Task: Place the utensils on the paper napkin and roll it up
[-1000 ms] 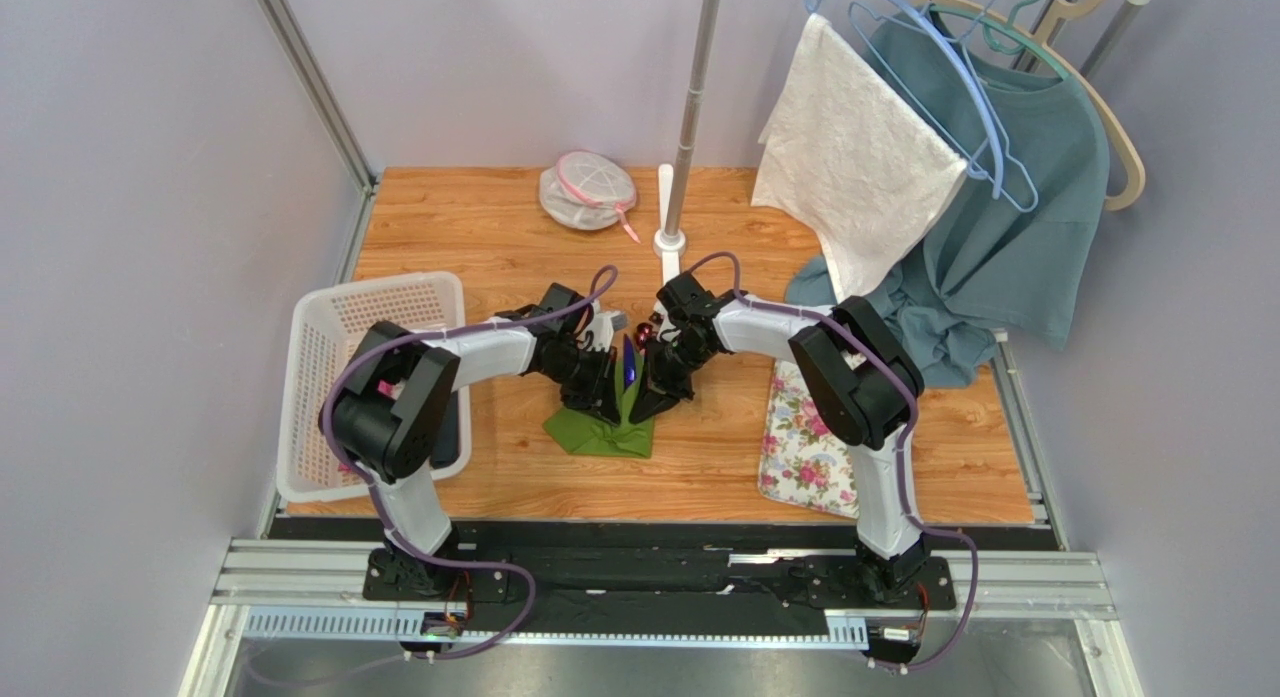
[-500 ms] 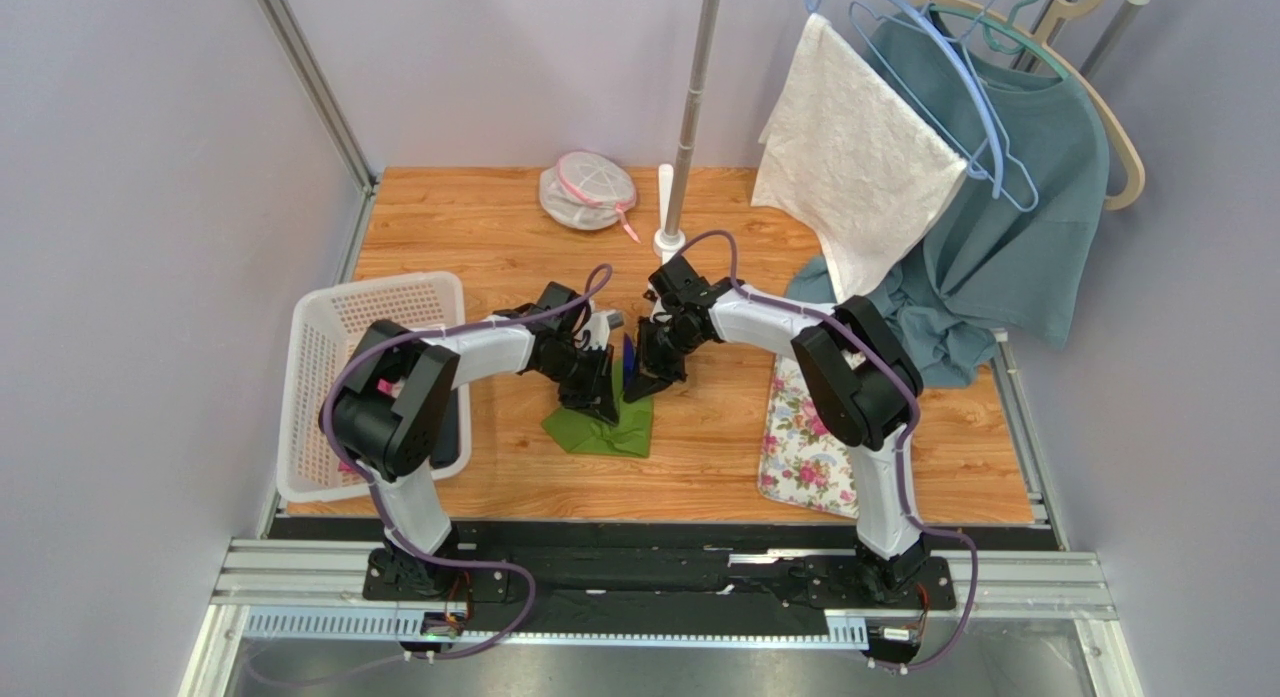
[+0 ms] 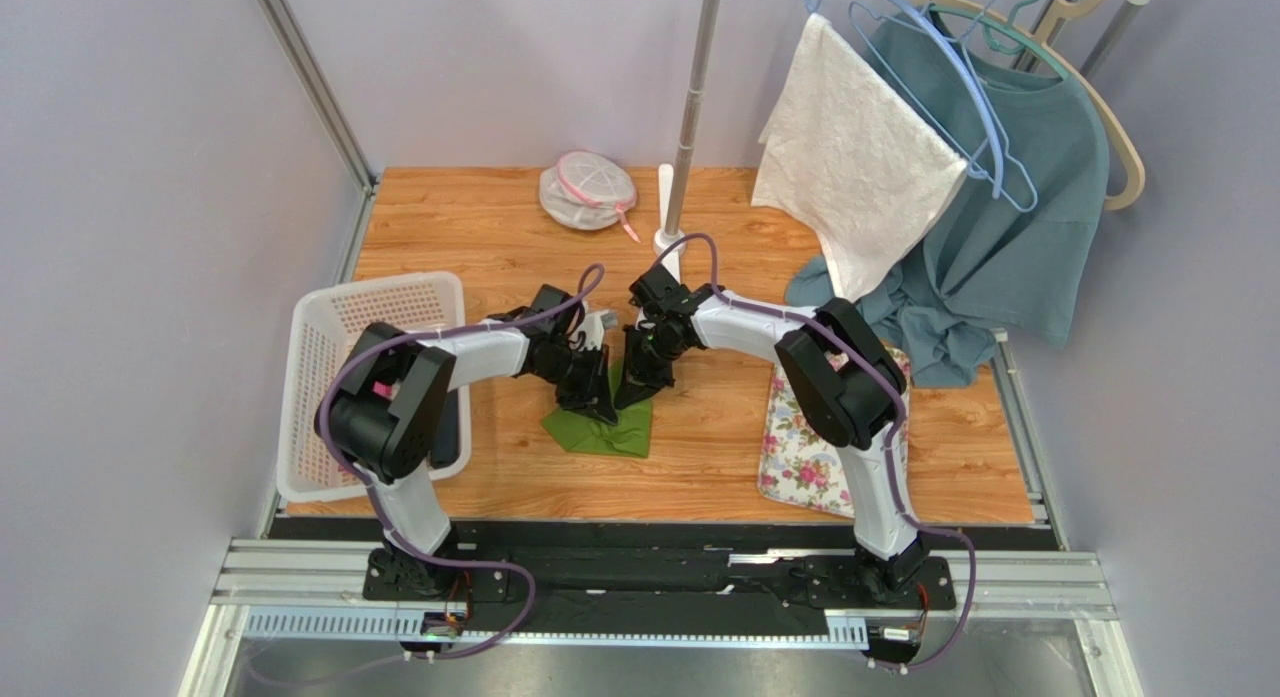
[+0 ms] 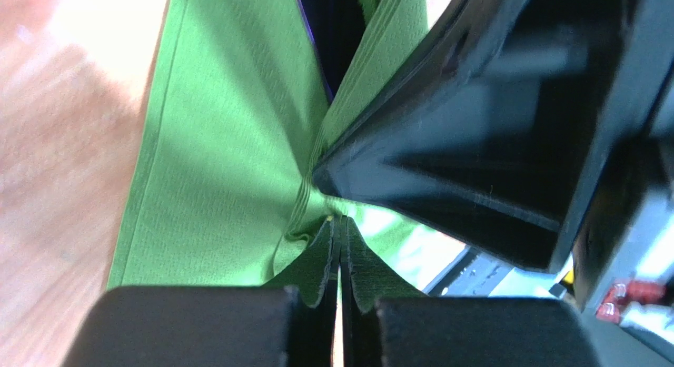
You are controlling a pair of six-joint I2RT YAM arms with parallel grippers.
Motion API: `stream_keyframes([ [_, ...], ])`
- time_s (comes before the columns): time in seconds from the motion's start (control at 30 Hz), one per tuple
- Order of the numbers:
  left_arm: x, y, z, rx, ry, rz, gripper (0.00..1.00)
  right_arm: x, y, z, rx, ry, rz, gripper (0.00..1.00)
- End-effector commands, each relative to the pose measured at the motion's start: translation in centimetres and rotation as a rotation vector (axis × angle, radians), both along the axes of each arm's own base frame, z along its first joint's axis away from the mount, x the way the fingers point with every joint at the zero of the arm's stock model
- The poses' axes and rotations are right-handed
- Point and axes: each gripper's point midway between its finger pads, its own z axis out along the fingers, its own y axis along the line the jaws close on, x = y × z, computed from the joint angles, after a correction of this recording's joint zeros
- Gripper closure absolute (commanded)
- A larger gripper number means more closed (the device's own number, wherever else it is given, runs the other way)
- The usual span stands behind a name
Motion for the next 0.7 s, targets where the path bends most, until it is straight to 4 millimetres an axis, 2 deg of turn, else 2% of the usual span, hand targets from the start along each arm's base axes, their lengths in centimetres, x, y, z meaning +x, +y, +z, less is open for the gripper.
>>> stream_keyframes([
  [0.0,1.7,0.1,3.1,-0.131,-0.068,0.090,0.91,-0.2,-1.8,-3.2,-0.133,-0.027,0.043,1.00],
  [0.03,1.4,-0.2,4.2,-0.186,-0.077,0.083,0.89,-0.4,-1.9,-3.4,-0.140,-0.024,0.058,1.00],
  [0.17,0.7,-1.2,6.9,-0.312,-0.107,0.063,0.82,-0.9,-2.6,-4.0,-0.154,-0.036,0.099,1.00],
  [0.3,-0.5,-2.4,6.8,-0.348,-0.075,0.044,0.81,-0.9,-2.4,-4.2,-0.138,-0.030,0.108,1.00],
  [0.37,-0.7,-2.8,6.0,-0.333,-0.048,0.045,0.82,-0.9,-2.1,-4.1,-0.118,-0.022,0.109,1.00],
  [0.4,0.0,-3.1,6.1,-0.339,-0.068,0.044,0.83,-1.0,-1.8,-4.0,-0.111,-0.021,0.113,1.00],
  [0.6,0.6,-1.7,1.5,-0.195,0.030,0.110,0.91,-0.4,-1.3,-2.8,-0.081,-0.052,0.123,1.00],
  [0.67,0.3,-1.1,-0.3,-0.138,0.074,0.121,0.95,-0.1,-1.1,-2.3,-0.069,-0.063,0.125,1.00],
])
